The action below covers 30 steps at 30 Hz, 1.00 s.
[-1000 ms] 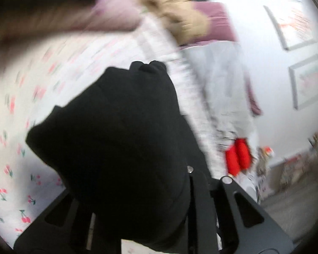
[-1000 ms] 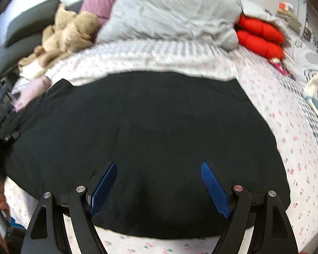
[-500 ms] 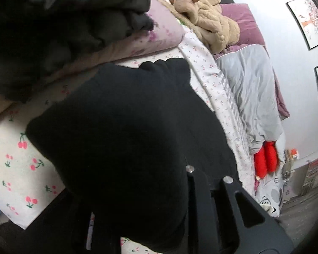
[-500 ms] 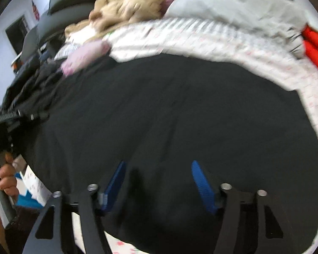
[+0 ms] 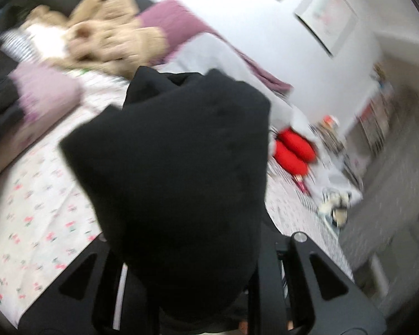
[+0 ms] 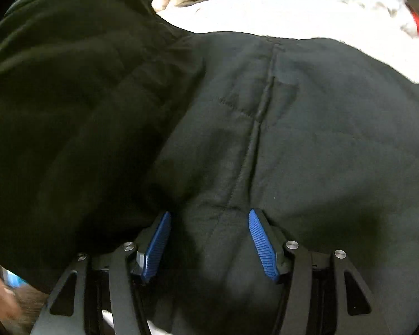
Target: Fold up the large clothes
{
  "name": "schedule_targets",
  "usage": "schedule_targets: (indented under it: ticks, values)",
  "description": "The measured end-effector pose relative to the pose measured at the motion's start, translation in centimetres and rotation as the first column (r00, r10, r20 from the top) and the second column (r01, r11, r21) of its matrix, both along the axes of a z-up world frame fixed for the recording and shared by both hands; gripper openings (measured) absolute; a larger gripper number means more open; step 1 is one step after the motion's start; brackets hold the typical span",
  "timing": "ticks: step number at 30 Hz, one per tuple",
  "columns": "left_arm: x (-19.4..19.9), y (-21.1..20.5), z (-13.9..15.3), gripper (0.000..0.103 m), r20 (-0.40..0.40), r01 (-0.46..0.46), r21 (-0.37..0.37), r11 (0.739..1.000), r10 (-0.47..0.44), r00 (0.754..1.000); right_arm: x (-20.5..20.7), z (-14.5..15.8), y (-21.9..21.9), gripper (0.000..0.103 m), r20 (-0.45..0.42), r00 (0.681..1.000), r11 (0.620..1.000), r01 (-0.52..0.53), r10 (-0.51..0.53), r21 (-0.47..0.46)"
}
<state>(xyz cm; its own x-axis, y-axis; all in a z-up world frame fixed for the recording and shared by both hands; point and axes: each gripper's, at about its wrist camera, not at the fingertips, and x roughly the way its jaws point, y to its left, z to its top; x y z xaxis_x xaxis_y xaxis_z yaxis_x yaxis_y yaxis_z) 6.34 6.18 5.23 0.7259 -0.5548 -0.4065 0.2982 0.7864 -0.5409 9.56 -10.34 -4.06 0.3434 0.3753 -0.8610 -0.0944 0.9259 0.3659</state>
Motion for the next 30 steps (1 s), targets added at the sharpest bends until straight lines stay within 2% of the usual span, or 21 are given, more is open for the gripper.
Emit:
schedule_targets:
  ticks: [3,5,9,11,14,15,18,20,22,24,25,26,27,30]
  values:
    - [-0.3,-2.8,0.6,0.022,0.02,0.071,0.032,0.997,-0.072,0.997,-0.2,1.6,-4.6,0.069,-0.043,0.995,0.981,0.091,-0.085,0.169]
    - [-0.4,-5.2,0.6,0.023,0.023,0.126,0.062,0.99,-0.127,0.992,-0.9,3.3,-8.2,0.077,-0.009,0.986,0.967,0.164,-0.166,0.193]
    - [-1.3,-9.7,-0.6,0.024,0.016,0.236,0.131,0.963,-0.24,0.971,-2.7,5.1,-14.8,0.079,0.023,0.952,0.929,0.294,-0.307,0.225]
    - [-2.2,-12.0,-1.8,0.025,0.001,0.295,0.168,0.941,-0.299,0.954,-4.1,5.3,-18.6,0.079,0.011,0.918,0.89,0.38,-0.395,0.25]
    - [-3.5,-15.5,-4.6,0.027,-0.067,0.389,0.231,0.892,-0.384,0.921,-6.0,4.9,-22.7,0.079,-0.011,0.871,0.84,0.477,-0.491,0.259]
    - [-3.8,-17.0,-6.4,0.027,-0.111,0.43,0.265,0.863,-0.415,0.903,-6.4,4.8,-24.1,0.079,-0.016,0.857,0.826,0.501,-0.515,0.259]
    - [-4.3,-19.6,-10.5,0.03,-0.213,0.508,0.315,0.802,-0.462,0.861,-7.8,4.1,-26.6,0.079,-0.039,0.826,0.794,0.552,-0.562,0.256]
    - [-5.1,-20.0,-11.5,0.03,-0.183,0.507,0.355,0.785,-0.474,0.861,-8.2,3.7,-27.3,0.079,-0.062,0.822,0.781,0.559,-0.566,0.278]
    - [-5.3,-20.0,-10.8,0.03,-0.189,0.514,0.38,0.769,-0.48,0.857,-8.9,3.2,-26.7,0.079,-0.075,0.822,0.773,0.558,-0.564,0.303]
    - [-5.1,-19.4,-9.5,0.044,-0.219,0.542,0.348,0.765,-0.496,0.84,-8.3,2.8,-25.8,0.079,-0.09,0.832,0.769,0.542,-0.547,0.34]
    - [-5.0,-18.9,-8.5,0.049,-0.238,0.565,0.328,0.757,-0.513,0.825,-8.0,2.9,-25.9,0.079,-0.097,0.836,0.768,0.537,-0.541,0.349]
    - [-5.0,-18.5,-7.8,0.059,-0.249,0.585,0.315,0.747,-0.53,0.811,-7.9,2.8,-25.6,0.079,-0.108,0.84,0.768,0.532,-0.532,0.356]
    - [-5.4,-18.0,-6.9,0.065,-0.259,0.614,0.303,0.729,-0.557,0.789,-7.8,2.8,-25.5,0.079,-0.115,0.842,0.77,0.53,-0.527,0.356]
    - [-6.5,-16.3,-3.9,0.071,-0.239,0.674,0.288,0.681,-0.63,0.739,-7.8,2.9,-26.4,0.079,-0.129,0.852,0.779,0.518,-0.508,0.353]
